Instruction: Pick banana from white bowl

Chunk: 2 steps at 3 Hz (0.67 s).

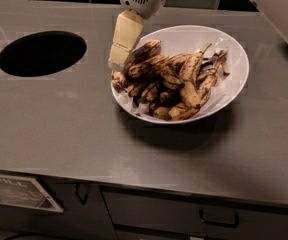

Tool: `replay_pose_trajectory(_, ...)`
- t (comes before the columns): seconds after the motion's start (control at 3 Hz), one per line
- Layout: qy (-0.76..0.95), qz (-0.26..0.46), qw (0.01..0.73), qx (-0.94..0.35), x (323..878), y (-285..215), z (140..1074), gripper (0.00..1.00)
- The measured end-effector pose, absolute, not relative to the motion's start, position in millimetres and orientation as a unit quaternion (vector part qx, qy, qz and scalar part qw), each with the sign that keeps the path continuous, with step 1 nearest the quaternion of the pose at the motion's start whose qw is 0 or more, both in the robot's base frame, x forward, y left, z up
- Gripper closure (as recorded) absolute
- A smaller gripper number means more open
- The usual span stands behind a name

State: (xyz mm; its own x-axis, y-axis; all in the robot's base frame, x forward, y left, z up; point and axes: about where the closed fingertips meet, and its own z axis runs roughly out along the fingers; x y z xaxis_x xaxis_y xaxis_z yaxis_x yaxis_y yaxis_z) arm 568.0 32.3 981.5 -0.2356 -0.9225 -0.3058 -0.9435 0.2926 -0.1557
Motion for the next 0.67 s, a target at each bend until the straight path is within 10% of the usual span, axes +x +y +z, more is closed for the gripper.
replay_pose_trajectory(0.67,0.808,0.043,0.162,-0.564,541,20,957,0.00)
